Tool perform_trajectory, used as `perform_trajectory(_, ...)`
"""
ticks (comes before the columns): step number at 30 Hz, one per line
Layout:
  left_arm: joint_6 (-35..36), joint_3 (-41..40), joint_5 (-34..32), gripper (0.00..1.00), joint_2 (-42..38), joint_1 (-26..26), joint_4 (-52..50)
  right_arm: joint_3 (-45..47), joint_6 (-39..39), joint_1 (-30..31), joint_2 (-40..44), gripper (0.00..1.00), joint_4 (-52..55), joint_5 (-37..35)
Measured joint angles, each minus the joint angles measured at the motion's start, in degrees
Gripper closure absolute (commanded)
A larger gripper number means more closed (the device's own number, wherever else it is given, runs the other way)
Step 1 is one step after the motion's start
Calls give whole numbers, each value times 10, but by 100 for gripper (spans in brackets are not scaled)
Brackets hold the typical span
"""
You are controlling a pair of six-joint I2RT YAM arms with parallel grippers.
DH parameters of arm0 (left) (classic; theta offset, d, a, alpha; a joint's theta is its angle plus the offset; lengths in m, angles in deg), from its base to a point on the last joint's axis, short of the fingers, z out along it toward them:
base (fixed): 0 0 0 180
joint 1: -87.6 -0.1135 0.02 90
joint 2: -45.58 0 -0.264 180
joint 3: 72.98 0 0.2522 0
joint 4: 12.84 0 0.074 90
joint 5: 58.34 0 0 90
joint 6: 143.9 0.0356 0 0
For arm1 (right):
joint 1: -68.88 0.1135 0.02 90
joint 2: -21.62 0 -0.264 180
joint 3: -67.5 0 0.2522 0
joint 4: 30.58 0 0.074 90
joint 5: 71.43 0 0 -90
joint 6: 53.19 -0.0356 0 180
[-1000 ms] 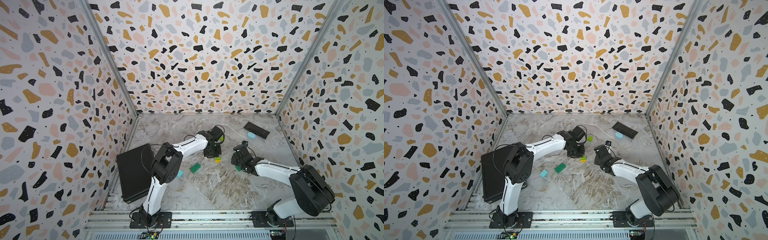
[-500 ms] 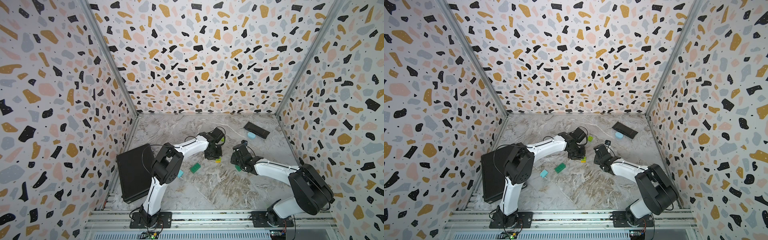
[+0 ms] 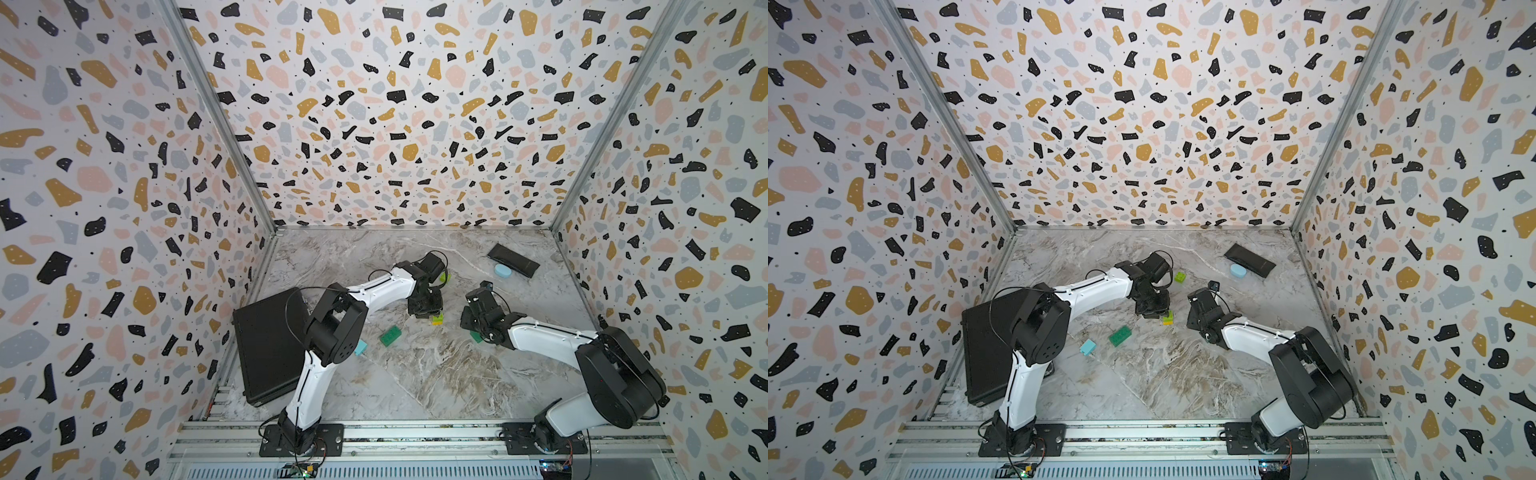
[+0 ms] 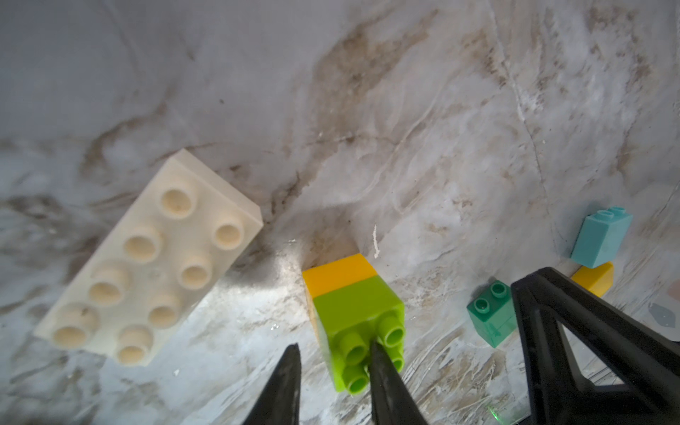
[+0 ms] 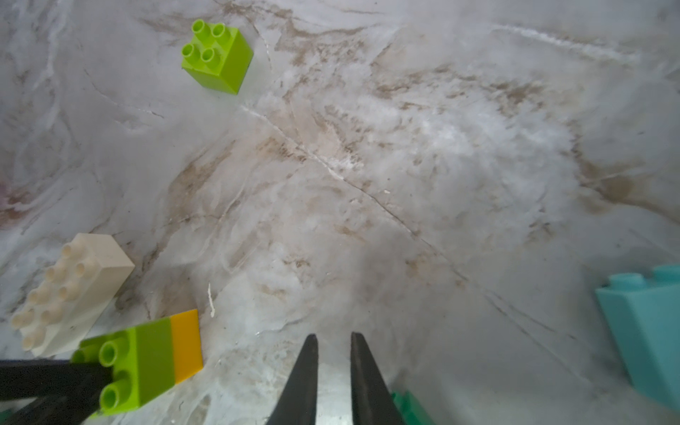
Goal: Assemble the letter h with lego
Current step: Move the lego brick at the center of the board.
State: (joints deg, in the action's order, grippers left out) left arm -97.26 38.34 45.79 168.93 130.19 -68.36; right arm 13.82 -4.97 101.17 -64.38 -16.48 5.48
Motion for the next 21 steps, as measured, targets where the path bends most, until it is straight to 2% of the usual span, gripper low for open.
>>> perform_trajectory(8, 24, -27, -21, 75, -20, 2, 8, 0, 13, 0, -2, 80, -12, 39)
perform_trajectory(12, 29, -64, -32, 76, -48, 2, 2, 0, 21, 0, -2, 73, -15, 56)
perform_trajectory(21, 35, -151, -47, 76, -113, -2, -2, -4, 32, 0, -1, 67, -12, 71)
